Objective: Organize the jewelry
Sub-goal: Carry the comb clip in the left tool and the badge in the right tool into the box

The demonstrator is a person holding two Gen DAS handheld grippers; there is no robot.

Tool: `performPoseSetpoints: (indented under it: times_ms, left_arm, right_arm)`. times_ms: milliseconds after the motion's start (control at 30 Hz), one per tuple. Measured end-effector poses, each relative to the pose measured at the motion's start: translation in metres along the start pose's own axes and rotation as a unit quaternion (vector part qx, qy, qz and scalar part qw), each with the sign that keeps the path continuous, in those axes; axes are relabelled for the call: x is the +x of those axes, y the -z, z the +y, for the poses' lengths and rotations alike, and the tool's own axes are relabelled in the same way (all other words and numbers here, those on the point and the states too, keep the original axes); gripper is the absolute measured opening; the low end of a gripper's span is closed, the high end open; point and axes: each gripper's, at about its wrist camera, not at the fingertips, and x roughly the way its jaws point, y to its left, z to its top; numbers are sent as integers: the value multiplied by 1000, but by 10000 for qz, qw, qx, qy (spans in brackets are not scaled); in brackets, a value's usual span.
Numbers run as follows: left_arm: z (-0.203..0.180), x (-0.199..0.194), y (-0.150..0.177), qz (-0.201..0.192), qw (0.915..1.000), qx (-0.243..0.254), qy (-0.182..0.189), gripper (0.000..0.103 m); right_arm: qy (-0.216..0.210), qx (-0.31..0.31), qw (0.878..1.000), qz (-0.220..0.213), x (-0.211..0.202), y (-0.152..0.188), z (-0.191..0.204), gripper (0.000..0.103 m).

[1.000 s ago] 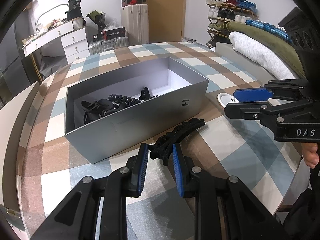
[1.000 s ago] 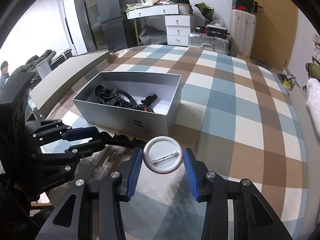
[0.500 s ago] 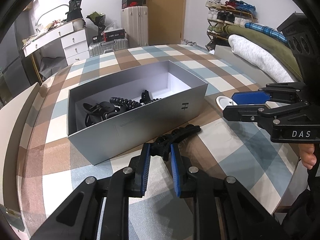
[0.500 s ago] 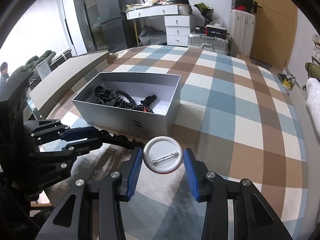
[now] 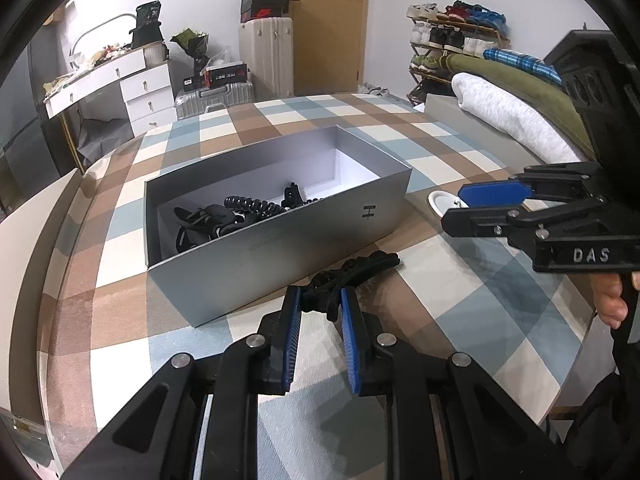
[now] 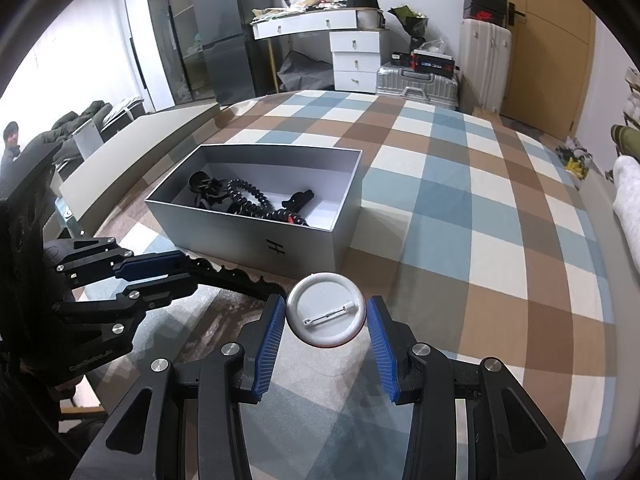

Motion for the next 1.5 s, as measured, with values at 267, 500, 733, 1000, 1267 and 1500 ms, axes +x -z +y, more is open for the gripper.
performPoseSetpoints:
  times_ms: [267, 500, 733, 1000, 1267, 1500]
  left_arm:
    - [0, -5, 0, -104, 9999, -10, 43, 14]
    - [-3, -13, -3, -266, 9996, 44, 92, 14]
    - [2, -26, -7, -483, 9987, -55, 126, 14]
    - [18, -38, -15, -788, 9959, -419, 115, 14]
    - [42, -40, -24, -1007, 9917, -805, -33, 14]
    - [56, -21, -36, -977, 9904, -941, -252, 14]
  right_arm:
    - [-26, 8, 10000, -63, -4, -1, -2, 41]
    - [-36, 58, 9999, -126, -7, -2, -5, 41]
    - [-71, 89, 9996, -268, -13, -4, -6, 41]
    - [-148, 131, 9988, -450, -18, -7, -4, 41]
    - [-204, 211, 9972, -691, -22, -15, -2, 41]
    - [-243, 223, 9967, -740, -7, -40, 10, 41]
